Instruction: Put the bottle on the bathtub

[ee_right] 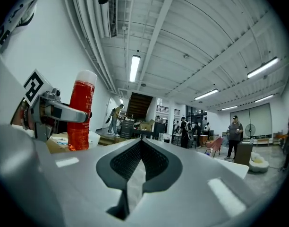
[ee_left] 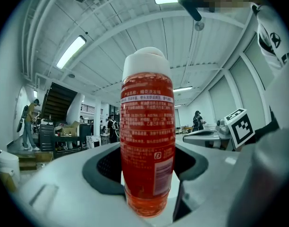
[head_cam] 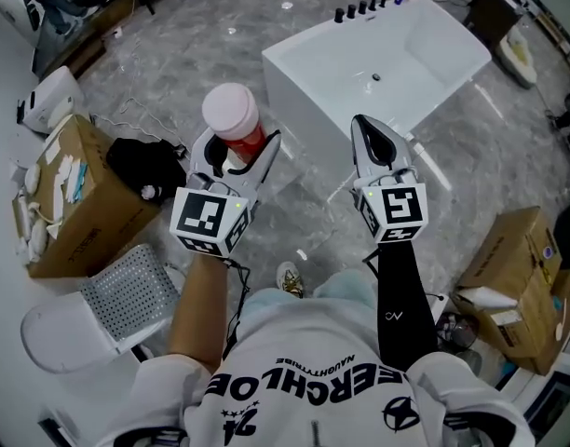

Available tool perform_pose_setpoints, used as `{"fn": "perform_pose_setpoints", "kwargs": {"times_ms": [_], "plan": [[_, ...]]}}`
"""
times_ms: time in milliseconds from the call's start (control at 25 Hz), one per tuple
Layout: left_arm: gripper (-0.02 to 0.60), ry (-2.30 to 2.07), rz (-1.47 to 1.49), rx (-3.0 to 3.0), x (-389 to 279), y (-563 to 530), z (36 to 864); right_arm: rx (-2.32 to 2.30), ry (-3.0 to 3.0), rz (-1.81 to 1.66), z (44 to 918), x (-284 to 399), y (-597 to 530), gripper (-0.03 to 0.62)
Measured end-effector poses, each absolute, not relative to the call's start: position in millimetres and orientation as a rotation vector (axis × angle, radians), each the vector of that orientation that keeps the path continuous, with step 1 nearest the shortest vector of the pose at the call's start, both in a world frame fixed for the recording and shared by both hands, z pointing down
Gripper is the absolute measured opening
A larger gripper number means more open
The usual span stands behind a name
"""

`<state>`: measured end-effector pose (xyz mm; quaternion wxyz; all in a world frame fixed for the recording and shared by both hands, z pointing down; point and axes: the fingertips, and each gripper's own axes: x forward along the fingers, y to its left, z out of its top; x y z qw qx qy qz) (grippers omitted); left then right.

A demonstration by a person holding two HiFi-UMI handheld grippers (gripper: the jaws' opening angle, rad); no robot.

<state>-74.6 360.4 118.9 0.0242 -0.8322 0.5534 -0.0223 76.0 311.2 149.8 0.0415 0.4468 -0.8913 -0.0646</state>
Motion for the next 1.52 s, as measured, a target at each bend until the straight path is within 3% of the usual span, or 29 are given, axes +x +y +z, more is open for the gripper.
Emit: {"fn": "perform_pose_setpoints", "kwargs": {"times_ms": [960,1520], "plan": [[0.402,1.656,-0.029,-2.616,-100.6,297.9,123.1,1.348,-2.716,-0.229,149.2,31.5,245.4,0.032],[0.402,1.714,-0.012,-2.558,-115.7,114.4,143.3,1.336,-2.767,-0.373,148.8,18.0,62.0,0.032]]}}
